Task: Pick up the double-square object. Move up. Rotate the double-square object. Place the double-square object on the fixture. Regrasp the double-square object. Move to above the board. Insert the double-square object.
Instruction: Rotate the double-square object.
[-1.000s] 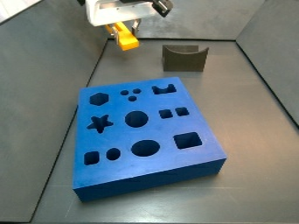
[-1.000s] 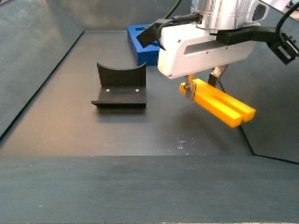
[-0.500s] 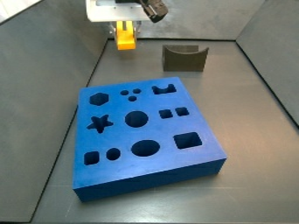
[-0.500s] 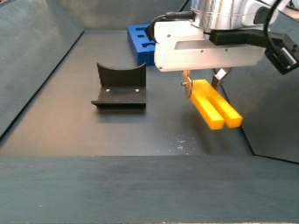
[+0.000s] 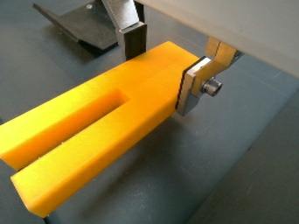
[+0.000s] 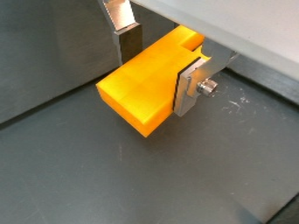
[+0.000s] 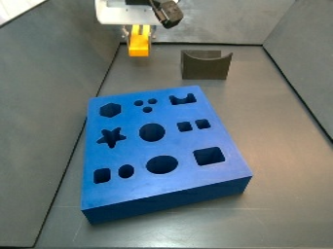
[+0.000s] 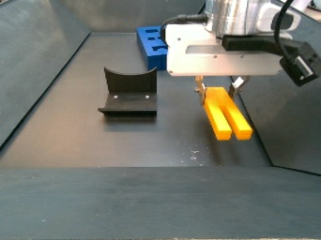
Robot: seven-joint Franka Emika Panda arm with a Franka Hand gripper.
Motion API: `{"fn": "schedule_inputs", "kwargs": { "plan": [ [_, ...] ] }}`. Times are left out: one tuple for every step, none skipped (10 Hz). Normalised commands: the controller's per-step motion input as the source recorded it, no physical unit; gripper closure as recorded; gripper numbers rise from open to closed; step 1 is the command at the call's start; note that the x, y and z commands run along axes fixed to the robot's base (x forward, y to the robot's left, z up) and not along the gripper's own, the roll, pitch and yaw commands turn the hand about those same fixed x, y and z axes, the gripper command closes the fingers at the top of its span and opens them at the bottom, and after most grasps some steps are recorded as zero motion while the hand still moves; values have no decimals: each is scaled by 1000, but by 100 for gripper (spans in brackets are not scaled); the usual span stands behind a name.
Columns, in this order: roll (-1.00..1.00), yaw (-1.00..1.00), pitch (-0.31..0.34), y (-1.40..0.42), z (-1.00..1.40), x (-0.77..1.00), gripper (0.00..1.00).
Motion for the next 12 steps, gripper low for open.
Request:
{"fn": "schedule_inputs", "kwargs": {
  "plan": [
    [-5, 27, -27, 3, -742, 29, 100],
    [-16, 28, -28, 1, -653, 34, 100],
    [-28, 24, -26, 3, -560, 39, 100],
    [-43, 21, -25, 5, -442, 40, 100],
    [-53, 17, -31, 6, -358, 37, 100],
    [-61, 16, -40, 6, -277, 38, 100],
    [-72, 15, -43, 7, -186, 36, 100],
    [0, 0, 0, 0, 0, 0, 0],
    [0, 0, 0, 0, 1000, 0, 0],
    [0, -1, 8, 0, 1000, -5, 0],
    [5, -7, 32, 1, 1000, -16, 0],
    [16, -20, 64, 4, 1000, -12, 0]
  ]
}}
